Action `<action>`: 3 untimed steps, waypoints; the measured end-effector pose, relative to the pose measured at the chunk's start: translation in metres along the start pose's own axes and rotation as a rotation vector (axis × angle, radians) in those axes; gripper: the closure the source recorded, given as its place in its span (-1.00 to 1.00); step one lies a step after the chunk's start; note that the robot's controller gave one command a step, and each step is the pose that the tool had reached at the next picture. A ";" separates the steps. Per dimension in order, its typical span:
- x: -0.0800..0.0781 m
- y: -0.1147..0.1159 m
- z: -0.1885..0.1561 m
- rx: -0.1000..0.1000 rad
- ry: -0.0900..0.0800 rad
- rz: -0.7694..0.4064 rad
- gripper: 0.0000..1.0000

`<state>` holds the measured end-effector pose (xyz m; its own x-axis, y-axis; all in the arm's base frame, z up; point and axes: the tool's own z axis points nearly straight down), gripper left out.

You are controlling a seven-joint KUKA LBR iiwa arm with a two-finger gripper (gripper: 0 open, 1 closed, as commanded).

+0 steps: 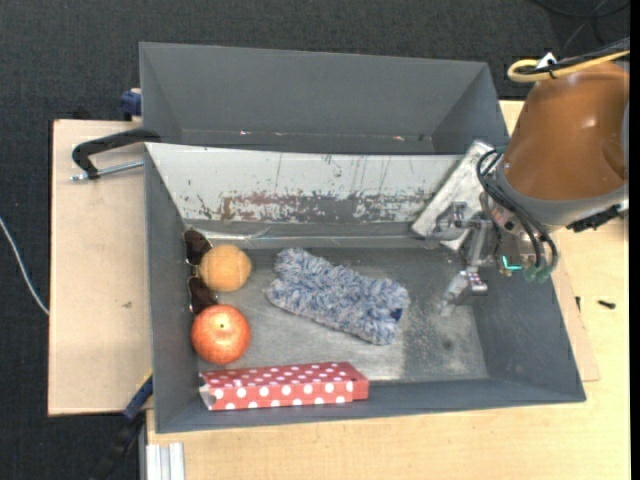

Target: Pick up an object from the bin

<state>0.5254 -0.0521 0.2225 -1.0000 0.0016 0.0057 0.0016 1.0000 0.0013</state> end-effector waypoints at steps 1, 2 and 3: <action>-0.001 0.000 -0.004 0.001 -0.009 -0.001 -1.00; -0.010 0.005 0.018 0.003 -0.017 -0.043 -1.00; -0.029 0.048 0.094 -0.002 -0.015 -0.239 -1.00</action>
Offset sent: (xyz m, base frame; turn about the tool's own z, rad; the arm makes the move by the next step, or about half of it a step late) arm 0.0264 0.0241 -0.0947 -0.1625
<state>0.5535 -0.0043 0.1280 -0.9718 -0.2354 -0.0102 -0.2355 0.9719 0.0027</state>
